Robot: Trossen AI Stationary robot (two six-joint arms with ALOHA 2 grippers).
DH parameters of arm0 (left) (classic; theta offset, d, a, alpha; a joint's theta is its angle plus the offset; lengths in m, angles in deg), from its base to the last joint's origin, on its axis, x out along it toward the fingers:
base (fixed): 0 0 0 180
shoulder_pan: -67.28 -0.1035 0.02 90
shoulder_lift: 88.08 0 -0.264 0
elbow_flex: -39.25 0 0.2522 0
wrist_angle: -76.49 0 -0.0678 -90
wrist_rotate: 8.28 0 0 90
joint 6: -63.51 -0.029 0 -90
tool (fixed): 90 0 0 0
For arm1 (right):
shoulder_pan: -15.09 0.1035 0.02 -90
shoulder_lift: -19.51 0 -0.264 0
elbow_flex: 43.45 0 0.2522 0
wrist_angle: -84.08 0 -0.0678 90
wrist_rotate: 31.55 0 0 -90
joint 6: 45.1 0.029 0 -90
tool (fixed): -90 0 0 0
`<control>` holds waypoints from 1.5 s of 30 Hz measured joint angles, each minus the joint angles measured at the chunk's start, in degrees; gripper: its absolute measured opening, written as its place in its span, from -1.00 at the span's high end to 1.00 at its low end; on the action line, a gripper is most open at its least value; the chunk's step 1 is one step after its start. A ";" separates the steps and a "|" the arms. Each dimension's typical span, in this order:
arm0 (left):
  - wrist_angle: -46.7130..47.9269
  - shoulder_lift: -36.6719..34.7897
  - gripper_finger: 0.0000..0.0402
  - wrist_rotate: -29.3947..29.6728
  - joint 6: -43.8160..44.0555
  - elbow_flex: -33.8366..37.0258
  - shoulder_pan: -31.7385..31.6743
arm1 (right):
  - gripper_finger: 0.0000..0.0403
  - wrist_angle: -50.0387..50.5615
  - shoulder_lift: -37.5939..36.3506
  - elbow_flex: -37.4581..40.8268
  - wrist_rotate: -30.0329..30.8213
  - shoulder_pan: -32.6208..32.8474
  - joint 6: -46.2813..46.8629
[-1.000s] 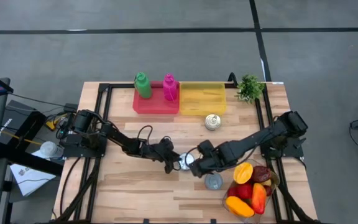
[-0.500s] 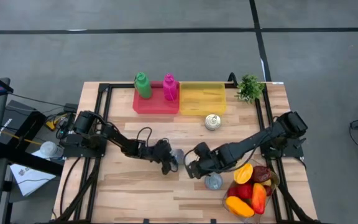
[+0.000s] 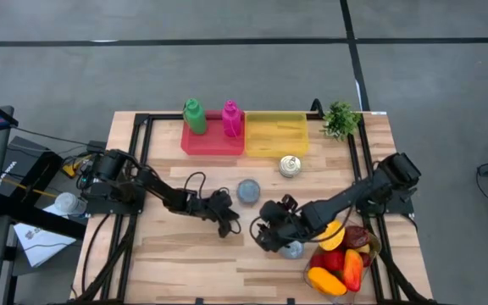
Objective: Pick & Place Food Item
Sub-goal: Put the blue tuna can into the yellow bin
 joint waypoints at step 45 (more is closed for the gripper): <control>-0.93 -5.03 1.00 16.32 -7.78 1.76 -3.43 | -0.15 3.83 -4.63 0.02 -0.02 3.70 9.11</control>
